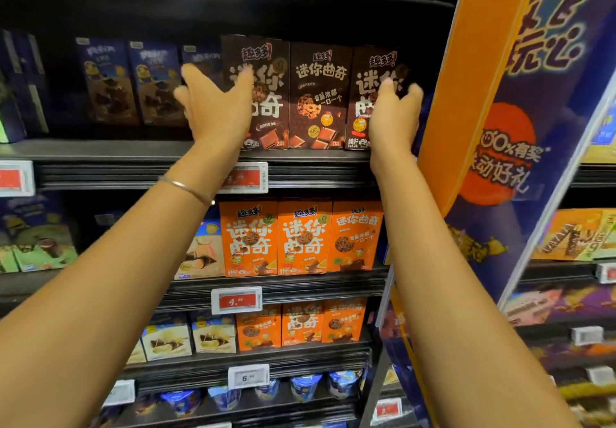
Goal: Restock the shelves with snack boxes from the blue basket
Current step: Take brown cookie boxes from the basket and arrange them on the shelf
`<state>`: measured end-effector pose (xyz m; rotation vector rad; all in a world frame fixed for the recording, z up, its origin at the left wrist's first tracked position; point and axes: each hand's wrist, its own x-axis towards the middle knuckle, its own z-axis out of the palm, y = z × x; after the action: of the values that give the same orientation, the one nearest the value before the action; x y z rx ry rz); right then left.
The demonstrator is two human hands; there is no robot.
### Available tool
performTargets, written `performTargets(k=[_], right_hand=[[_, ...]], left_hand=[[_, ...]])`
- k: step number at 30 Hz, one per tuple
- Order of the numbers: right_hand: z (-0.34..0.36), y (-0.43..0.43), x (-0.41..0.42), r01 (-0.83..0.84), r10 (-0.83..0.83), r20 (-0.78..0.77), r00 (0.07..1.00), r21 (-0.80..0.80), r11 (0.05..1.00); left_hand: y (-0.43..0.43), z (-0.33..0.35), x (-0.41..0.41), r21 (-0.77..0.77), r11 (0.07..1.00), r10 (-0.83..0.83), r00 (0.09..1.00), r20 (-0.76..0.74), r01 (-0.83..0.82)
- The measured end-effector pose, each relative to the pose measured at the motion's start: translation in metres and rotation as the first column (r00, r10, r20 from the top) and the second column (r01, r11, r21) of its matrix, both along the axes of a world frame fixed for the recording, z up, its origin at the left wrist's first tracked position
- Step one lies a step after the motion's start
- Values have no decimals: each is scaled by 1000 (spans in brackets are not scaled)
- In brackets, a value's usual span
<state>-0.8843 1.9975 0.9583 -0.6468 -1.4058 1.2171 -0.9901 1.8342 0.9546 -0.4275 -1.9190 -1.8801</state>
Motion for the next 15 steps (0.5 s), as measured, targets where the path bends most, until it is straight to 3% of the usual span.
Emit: performTargets(k=[3, 9, 15], right_hand=[[-18, -8, 6, -50, 50, -3, 999, -21, 999], [-17, -5, 17, -80, 78, -40, 996, -59, 995], [-27, -11, 22, -118, 118, -13, 993, -17, 993]], left_hand=[[-4, -9, 6, -52, 997, -56, 998, -25, 55], [-11, 0, 12, 40, 982, -188, 978, 89, 185], [-15, -6, 16, 68, 969, -245, 964, 100, 239]])
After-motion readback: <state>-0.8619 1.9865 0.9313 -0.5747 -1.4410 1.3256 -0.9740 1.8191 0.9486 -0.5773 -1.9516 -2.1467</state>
